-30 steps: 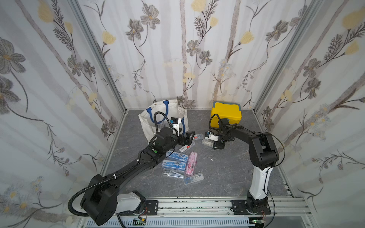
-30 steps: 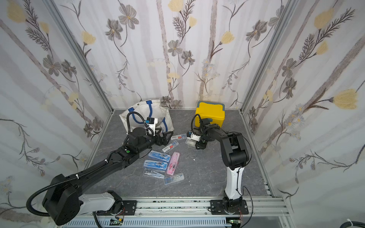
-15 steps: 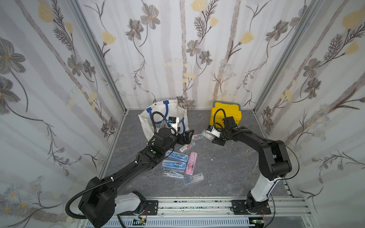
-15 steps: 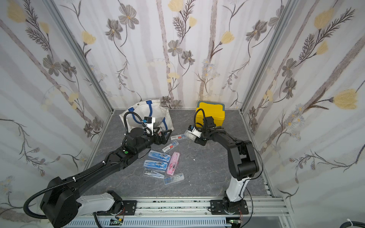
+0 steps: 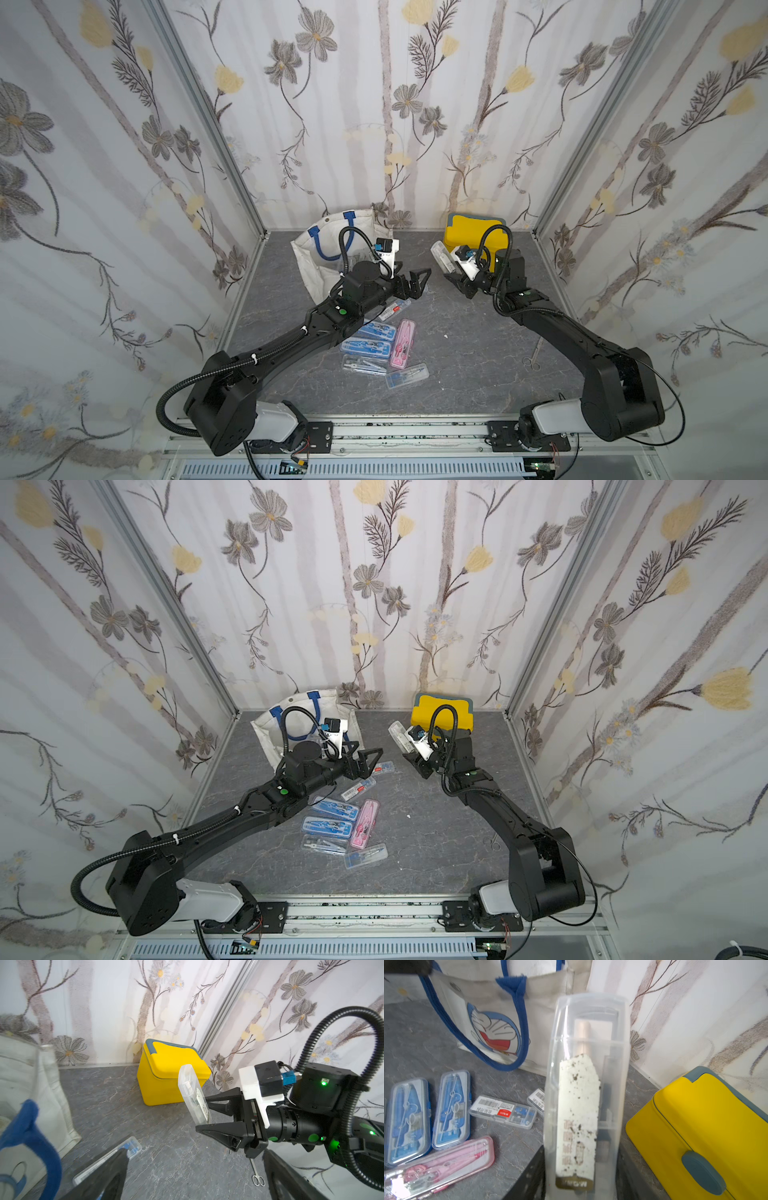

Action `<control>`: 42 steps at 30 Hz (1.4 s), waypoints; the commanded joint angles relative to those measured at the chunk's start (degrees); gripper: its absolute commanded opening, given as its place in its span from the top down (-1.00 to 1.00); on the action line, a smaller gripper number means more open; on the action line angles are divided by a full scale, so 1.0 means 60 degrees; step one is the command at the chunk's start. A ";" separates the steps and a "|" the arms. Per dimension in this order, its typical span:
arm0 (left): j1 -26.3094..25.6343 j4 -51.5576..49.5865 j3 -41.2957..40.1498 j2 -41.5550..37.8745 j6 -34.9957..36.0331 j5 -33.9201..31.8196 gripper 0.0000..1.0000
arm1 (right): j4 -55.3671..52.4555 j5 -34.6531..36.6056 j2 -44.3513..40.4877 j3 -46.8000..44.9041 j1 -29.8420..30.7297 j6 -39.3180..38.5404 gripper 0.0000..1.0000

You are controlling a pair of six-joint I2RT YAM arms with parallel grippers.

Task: Put the compass set into the canvas bag
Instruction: Pick up the compass set at the center of the board.

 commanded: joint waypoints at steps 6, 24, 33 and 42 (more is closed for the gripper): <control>-0.0317 0.1235 0.1274 0.1514 -0.0516 0.0671 -0.88 | 0.1932 -0.0173 -0.1141 -0.0923 0.0136 0.1724 0.11; -0.0398 0.2225 0.3302 0.3746 -0.1841 0.1864 -0.03 | 0.2225 0.0182 -0.1932 -0.1664 0.0177 0.1993 0.12; -0.0444 0.2181 0.3434 0.3993 -0.2009 0.1921 0.49 | 0.2334 0.0414 -0.2070 -0.1793 0.0176 0.1995 0.12; -0.0457 0.2268 0.3440 0.4020 -0.2001 0.2013 0.78 | 0.2386 0.0417 -0.2089 -0.1814 0.0180 0.2073 0.10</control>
